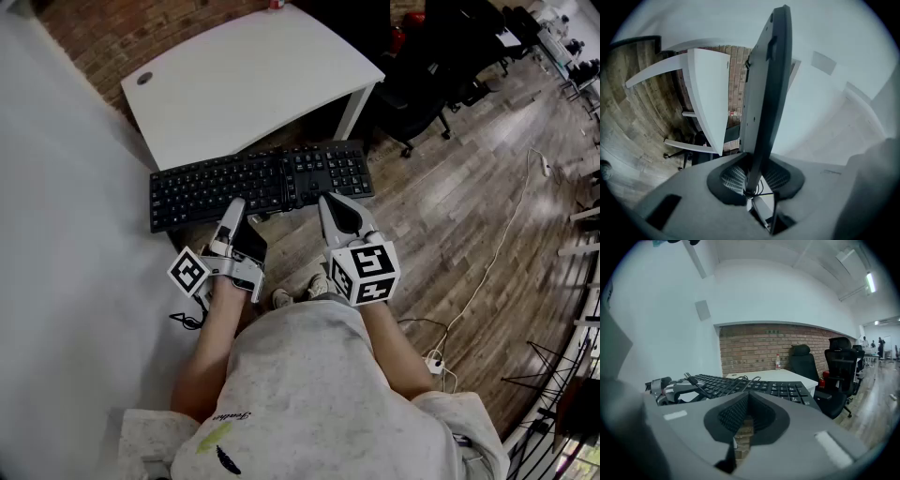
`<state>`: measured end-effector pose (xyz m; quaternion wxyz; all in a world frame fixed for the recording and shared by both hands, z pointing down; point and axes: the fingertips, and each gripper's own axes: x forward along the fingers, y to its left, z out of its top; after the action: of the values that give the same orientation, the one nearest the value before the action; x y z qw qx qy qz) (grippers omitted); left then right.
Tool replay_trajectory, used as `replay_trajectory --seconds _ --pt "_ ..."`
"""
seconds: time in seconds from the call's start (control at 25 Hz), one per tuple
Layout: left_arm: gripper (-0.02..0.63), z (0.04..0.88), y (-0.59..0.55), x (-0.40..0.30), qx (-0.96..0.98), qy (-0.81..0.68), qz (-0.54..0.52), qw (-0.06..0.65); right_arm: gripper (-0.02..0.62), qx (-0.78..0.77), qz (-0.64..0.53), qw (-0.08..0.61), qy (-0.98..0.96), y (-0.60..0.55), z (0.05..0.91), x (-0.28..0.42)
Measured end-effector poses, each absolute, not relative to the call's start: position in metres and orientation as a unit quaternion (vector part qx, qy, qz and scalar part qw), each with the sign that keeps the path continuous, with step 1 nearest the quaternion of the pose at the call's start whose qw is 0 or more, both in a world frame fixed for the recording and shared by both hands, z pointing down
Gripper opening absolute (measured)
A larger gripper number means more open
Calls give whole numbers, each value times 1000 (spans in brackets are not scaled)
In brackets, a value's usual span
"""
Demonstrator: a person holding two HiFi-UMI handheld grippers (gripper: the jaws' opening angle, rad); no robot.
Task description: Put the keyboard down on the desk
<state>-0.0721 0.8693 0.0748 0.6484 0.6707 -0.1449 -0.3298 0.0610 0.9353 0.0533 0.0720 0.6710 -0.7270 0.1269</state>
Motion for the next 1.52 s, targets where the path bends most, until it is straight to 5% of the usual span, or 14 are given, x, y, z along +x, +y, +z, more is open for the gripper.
replay_trajectory --seconds 0.6,1.52 --pt "74 85 848 -57 665 -150 -327 655 11 671 133 62 -726 917 62 77" --pt "74 91 706 101 656 -189 -337 648 11 641 150 58 -751 766 72 239"
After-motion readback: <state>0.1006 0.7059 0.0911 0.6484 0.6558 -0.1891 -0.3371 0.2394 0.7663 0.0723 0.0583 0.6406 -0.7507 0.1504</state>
